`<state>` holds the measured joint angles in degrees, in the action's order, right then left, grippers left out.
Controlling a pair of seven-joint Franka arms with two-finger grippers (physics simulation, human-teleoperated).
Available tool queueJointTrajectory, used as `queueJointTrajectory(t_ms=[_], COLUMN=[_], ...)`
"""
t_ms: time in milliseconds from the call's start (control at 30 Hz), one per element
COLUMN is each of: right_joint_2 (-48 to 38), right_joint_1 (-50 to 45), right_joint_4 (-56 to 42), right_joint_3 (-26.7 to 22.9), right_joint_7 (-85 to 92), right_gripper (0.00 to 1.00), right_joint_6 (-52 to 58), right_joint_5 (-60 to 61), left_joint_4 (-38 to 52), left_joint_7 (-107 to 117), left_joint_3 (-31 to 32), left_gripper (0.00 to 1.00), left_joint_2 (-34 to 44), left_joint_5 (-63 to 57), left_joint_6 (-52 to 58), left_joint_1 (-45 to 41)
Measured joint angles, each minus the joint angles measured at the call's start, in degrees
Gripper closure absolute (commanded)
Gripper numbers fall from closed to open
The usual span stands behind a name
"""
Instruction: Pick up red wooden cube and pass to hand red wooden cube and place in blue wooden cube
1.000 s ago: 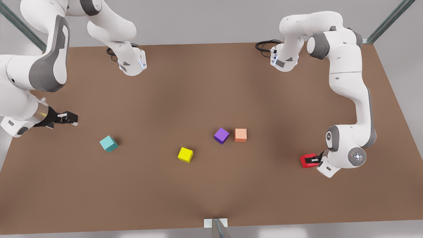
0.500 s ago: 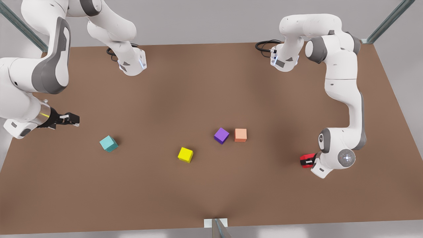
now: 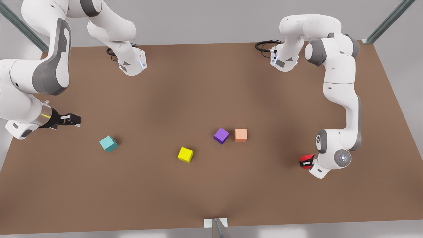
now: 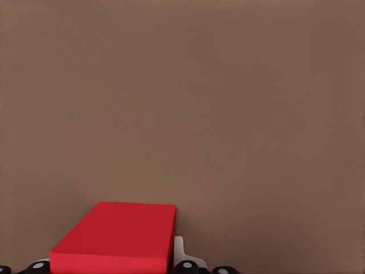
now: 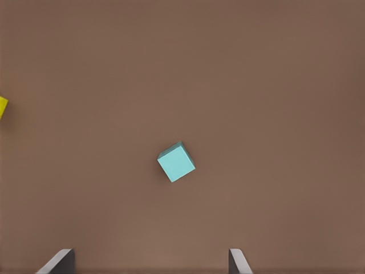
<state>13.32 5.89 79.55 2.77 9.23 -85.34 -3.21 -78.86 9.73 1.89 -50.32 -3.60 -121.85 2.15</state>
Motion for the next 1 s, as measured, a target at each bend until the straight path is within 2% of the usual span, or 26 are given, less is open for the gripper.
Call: queueJointTrajectory(t_ms=[133,267,400,500,667,833,1000], right_joint_2=[0.1,2.9,18.2,29.0,34.3,35.0,36.0], right_joint_1=[-0.1,-1.9,-4.6,-5.8,-7.2,-9.9,-11.1], right_joint_4=[0.0,-0.7,-4.0,-11.9,-13.4,-11.5,-11.2], right_joint_3=[0.1,0.6,1.9,8.1,14.5,15.4,15.4], right_joint_7=[-0.1,1.2,9.1,19.1,37.4,53.7,66.4], right_gripper=[0.00,0.00,0.00,0.00,0.00,0.00,0.00], right_joint_6=[0.0,0.1,-0.1,-1.6,-7.2,-13.8,-20.2], right_joint_5=[0.0,4.4,27.2,38.8,52.4,62.9,68.3], left_joint_4=[6.9,13.4,16.6,19.3,19.4,19.2,19.3], left_joint_7=[1.0,4.6,8.1,9.0,7.3,3.1,-0.4], left_joint_3=[4.2,22.8,34.8,43.1,45.5,45.6,45.7], left_gripper=[0.51,0.51,0.51,0.51,0.51,0.51,0.51], left_joint_2=[1.7,3.0,-0.9,-7.1,-10.0,-11.1,-11.5], left_joint_5=[7.1,14.1,24.5,29.8,37.8,45.3,47.9], left_joint_6=[5.6,13.9,13.5,8.3,2.4,-0.3,-1.6], left_joint_1=[0.7,0.7,0.0,-0.2,1.1,0.6,0.1])
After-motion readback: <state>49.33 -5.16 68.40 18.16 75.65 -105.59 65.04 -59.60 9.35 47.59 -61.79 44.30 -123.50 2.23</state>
